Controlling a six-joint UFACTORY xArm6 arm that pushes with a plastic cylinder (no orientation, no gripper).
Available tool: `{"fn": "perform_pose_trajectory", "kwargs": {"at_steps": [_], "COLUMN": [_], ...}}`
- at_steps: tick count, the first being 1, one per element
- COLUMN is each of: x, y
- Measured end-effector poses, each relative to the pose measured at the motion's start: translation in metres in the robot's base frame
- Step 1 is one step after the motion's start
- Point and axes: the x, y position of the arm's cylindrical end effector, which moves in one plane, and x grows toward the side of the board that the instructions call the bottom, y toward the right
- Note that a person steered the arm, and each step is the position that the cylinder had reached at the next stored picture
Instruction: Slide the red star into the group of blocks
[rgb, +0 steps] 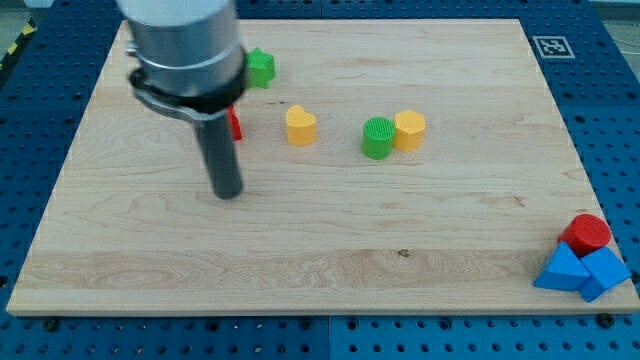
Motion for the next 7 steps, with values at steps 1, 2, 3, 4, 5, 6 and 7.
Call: {"fn": "perform_pose_trajectory", "kwargs": {"at_steps": [1, 2, 3, 4, 5, 6, 7], "x": [-0.047, -0.092, -0.098, -0.098, -0.087, -0.079, -0.073], "y": [-0.037, -0.042, -0.038, -0.020, -0.005, 0.005, 0.025]}}
